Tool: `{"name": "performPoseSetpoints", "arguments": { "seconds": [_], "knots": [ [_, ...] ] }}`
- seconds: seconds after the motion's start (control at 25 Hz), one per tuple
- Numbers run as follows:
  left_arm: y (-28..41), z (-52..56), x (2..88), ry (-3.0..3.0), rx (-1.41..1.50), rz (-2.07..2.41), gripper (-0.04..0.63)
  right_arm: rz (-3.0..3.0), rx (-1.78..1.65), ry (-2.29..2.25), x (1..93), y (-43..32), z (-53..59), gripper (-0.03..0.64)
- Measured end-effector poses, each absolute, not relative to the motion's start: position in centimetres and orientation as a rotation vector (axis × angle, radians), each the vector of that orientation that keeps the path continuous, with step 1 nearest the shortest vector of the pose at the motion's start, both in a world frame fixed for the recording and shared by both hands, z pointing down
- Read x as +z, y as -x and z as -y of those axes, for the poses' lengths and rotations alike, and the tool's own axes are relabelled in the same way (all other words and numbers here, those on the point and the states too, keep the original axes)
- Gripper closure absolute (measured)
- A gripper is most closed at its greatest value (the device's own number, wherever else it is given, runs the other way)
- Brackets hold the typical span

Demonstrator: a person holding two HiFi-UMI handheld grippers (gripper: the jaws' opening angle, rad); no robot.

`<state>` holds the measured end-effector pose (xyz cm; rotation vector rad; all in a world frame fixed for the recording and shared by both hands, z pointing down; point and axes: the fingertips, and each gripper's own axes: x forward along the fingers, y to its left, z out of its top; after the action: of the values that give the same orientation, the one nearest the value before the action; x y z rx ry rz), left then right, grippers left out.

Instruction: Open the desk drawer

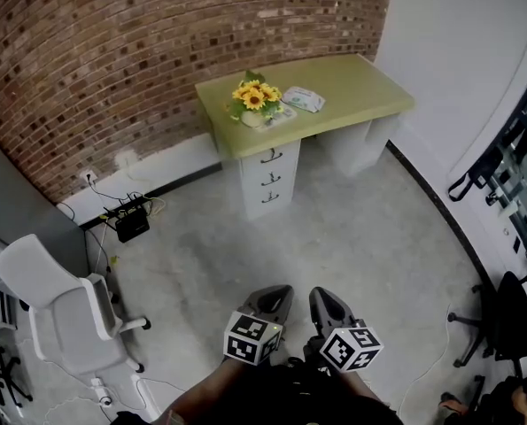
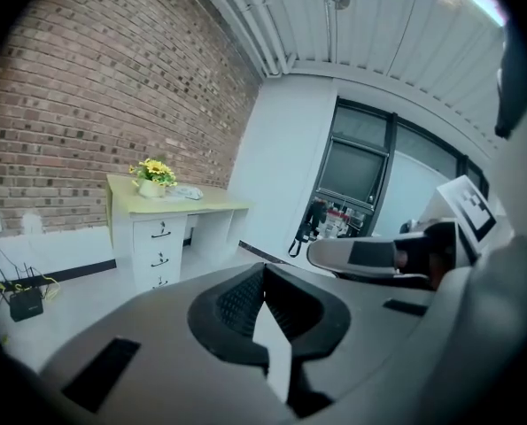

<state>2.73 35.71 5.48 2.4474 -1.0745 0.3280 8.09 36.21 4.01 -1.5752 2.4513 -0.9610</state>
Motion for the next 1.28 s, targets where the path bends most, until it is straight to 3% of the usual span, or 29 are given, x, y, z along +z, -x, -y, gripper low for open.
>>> {"name": "performPoseSetpoints", "arguments": {
  "seconds": [0.72, 1.28],
  "knots": [
    [1.9, -21.5, 5.6, -2.489, 0.345, 0.994, 0.586, -2.386, -0.998, 1.677, 4.9, -3.8, -22.4, 0.603],
    [5.2, -17.0, 6.2, -2.467, 0.357, 0.973, 0.585, -2.347, -1.034, 1.657, 5.8, -0.5, -17.2, 0.603]
  ]
}}
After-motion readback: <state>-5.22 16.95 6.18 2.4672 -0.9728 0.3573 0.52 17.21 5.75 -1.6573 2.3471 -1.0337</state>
